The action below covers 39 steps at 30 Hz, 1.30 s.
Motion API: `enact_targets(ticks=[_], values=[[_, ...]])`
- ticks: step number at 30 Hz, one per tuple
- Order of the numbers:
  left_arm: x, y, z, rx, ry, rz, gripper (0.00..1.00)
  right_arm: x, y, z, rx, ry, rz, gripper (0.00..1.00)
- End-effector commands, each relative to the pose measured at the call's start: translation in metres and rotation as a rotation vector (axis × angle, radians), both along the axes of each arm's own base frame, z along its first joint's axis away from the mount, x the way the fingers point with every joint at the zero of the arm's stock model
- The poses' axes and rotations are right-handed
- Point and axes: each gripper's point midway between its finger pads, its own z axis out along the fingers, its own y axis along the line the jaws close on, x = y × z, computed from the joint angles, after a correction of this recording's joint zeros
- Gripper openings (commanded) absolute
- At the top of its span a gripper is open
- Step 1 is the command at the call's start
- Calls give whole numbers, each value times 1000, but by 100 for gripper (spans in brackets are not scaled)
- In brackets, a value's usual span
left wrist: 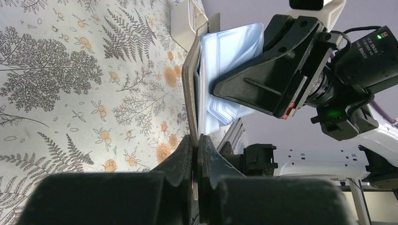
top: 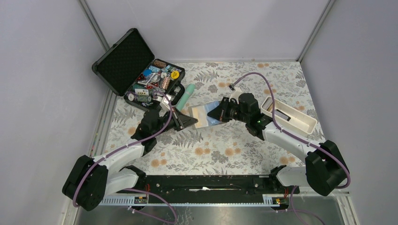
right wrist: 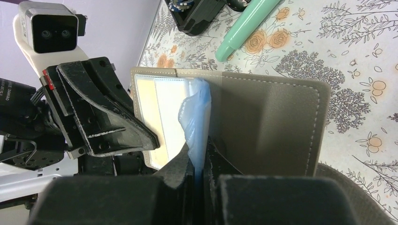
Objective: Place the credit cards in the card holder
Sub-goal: Pick up the card holder from the center of the board, then place the card holder at the center of the board.
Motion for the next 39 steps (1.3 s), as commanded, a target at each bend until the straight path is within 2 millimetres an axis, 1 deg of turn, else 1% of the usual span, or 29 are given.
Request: enact_targets(ticks=[1,3,5,6,8,9,10,12,13,15,18,20,22,25,28,30,32,34,37,39], values=[[2,-4,23,-26,-89,-18,0,3,-2,23,26,-73,0,10],[7,3,13,37,-55,27,0,8,-13,20,-9,-81,-43,26],[17,17,-3,159,-20,112,0,13,-25,19,-50,-98,-89,51],[20,26,-14,233,16,154,0,16,-32,17,-80,-104,-112,60],[24,42,-29,373,63,215,0,19,-43,15,-141,-125,-149,72],[23,48,-36,444,79,229,0,21,-47,14,-171,-138,-160,76],[23,51,-38,494,85,246,0,22,-50,13,-189,-141,-170,79],[20,53,-41,587,93,257,0,23,-52,10,-209,-143,-171,82],[22,51,-34,624,77,268,0,22,-50,9,-205,-141,-159,82],[21,48,-33,708,78,266,0,19,-41,11,-174,-132,-118,82],[23,36,-34,751,84,232,0,13,-25,13,-113,-118,-43,79],[23,29,-36,757,96,203,0,8,-17,13,-83,-112,4,74],[22,20,-37,732,101,177,0,3,-10,10,-66,-107,41,69],[20,8,-34,657,93,145,0,-6,-2,5,-64,-113,88,67],[20,2,-31,597,75,140,0,-10,-3,-1,-70,-107,96,68],[17,-2,-33,556,93,116,0,-10,-5,-7,-78,-98,84,69],[16,-3,-37,537,121,102,0,-17,-3,-10,-75,-105,124,72],[15,-6,-40,499,141,87,0,-21,2,-14,-110,-156,143,76],[14,-11,-36,450,143,74,0,-18,1,-30,-245,-181,91,82],[14,-11,-33,430,139,74,0,-14,0,-37,-263,-176,67,84]])
